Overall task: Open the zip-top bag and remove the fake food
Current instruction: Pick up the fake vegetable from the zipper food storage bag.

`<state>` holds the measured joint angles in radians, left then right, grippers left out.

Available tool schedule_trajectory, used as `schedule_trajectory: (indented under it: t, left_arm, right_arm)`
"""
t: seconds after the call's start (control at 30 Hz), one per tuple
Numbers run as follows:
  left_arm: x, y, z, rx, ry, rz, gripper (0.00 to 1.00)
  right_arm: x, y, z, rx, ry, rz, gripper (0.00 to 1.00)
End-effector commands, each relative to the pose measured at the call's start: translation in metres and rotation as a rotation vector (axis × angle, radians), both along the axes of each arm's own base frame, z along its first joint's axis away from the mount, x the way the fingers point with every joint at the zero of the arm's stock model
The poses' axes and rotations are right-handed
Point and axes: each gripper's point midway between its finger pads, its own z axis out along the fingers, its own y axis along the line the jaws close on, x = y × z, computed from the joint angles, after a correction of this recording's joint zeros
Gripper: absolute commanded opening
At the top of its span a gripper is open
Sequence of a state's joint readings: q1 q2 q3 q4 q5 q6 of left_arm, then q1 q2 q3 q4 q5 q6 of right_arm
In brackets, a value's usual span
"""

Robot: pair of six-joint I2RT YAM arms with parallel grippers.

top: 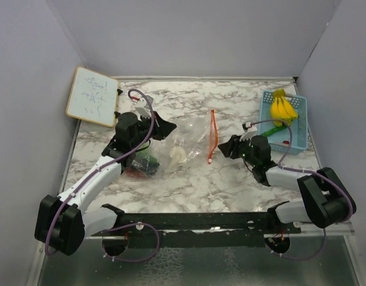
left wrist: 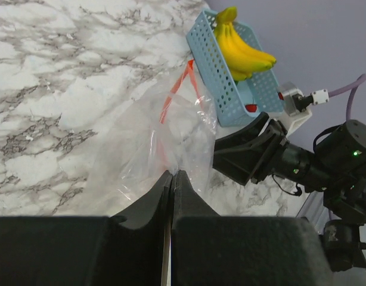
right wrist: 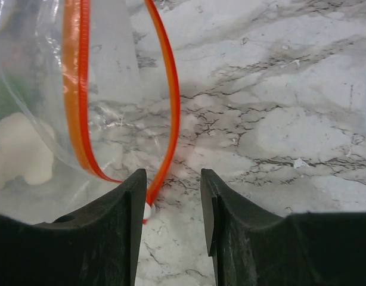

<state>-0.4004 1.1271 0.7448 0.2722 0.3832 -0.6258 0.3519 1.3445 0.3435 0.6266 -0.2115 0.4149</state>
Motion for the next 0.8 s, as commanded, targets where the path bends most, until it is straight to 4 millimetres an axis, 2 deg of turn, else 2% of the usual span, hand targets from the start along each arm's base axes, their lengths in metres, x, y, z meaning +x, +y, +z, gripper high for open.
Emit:
schedule_trajectory:
  t: [0.0, 0.1, 0.2, 0.23, 0.3, 0.4, 0.57, 0.77]
  left_arm:
    - [-0.001, 0.0, 0.003, 0.082, -0.027, 0.014, 0.0]
    - [-0.001, 0.003, -0.002, 0.088, -0.018, 0.028, 0.0]
    - [-0.011, -0.001, 0.019, 0.05, -0.068, 0.003, 0.0]
    - [-0.008, 0.002, 0.019, 0.062, -0.076, 0.023, 0.0]
    - [-0.004, 0.005, 0.002, 0.124, -0.039, 0.037, 0.0]
    - [-0.006, -0.002, -0.015, 0.089, -0.012, 0.003, 0.0]
    - [-0.007, -0.005, -0.021, 0.086, 0.002, -0.007, 0.0]
    - [-0.004, 0.0, -0.038, 0.11, 0.026, 0.016, 0.0]
  right_arm:
    - [0.003, 0.02, 0.012, 0.045, -0.041, 0.054, 0.42]
    - [0.002, 0.027, 0.01, 0.053, -0.036, 0.075, 0.42]
    - [0.0, 0.034, 0.009, 0.057, -0.034, 0.095, 0.42]
    - [0.0, 0.035, 0.009, 0.062, -0.036, 0.1, 0.42]
    - [-0.002, 0.04, 0.011, 0.083, -0.051, 0.124, 0.42]
    - [-0.01, 0.055, 0.022, 0.141, -0.091, 0.22, 0.42]
    - [-0.025, 0.079, 0.034, 0.181, -0.132, 0.37, 0.42]
    - [-0.046, 0.11, 0.023, 0.277, -0.09, 0.617, 0.46]
